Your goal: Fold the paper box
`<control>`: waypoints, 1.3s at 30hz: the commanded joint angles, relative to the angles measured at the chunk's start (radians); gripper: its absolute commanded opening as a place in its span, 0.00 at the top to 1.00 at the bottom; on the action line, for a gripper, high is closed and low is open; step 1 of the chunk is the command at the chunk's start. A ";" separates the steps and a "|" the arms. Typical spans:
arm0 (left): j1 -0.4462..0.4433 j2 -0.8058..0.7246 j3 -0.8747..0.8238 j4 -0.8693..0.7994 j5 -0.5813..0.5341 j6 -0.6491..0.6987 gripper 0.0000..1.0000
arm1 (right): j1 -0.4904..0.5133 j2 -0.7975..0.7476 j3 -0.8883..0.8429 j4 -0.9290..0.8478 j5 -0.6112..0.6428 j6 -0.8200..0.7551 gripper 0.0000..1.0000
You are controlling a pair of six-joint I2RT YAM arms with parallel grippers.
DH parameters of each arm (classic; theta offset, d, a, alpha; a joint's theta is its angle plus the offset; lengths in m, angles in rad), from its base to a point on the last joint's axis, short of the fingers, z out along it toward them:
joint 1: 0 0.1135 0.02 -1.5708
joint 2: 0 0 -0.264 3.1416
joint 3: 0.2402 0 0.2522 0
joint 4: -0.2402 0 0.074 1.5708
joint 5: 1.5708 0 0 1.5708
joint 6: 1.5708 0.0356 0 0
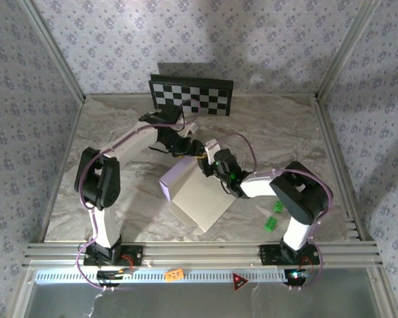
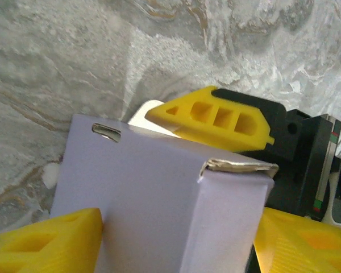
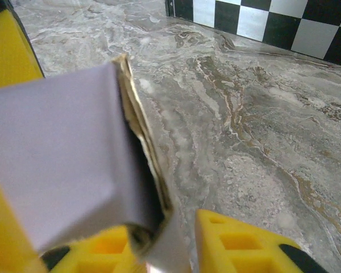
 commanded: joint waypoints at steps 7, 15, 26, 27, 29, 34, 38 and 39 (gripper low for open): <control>-0.028 -0.103 0.063 -0.033 0.109 -0.036 0.29 | -0.009 -0.055 -0.068 0.010 -0.095 -0.060 0.59; -0.023 -0.123 0.075 -0.077 -0.014 -0.015 0.29 | -0.035 -0.063 -0.131 0.117 -0.136 -0.073 0.55; -0.014 -0.075 0.078 -0.136 -0.138 0.016 0.52 | -0.052 -0.049 -0.209 0.323 -0.196 -0.113 0.54; -0.015 -0.068 0.079 -0.142 -0.144 0.020 0.54 | -0.053 -0.043 -0.206 0.337 -0.198 -0.114 0.54; -0.013 -0.059 0.078 -0.147 -0.148 0.025 0.58 | -0.059 -0.030 -0.198 0.356 -0.200 -0.117 0.54; -0.014 -0.038 0.076 -0.152 -0.154 0.030 0.64 | -0.079 -0.003 -0.162 0.391 -0.212 -0.114 0.55; -0.013 -0.028 0.076 -0.158 -0.156 0.036 0.66 | -0.092 0.017 -0.139 0.419 -0.223 -0.110 0.57; -0.014 -0.027 0.076 -0.160 -0.156 0.036 0.66 | -0.093 0.019 -0.133 0.427 -0.229 -0.113 0.57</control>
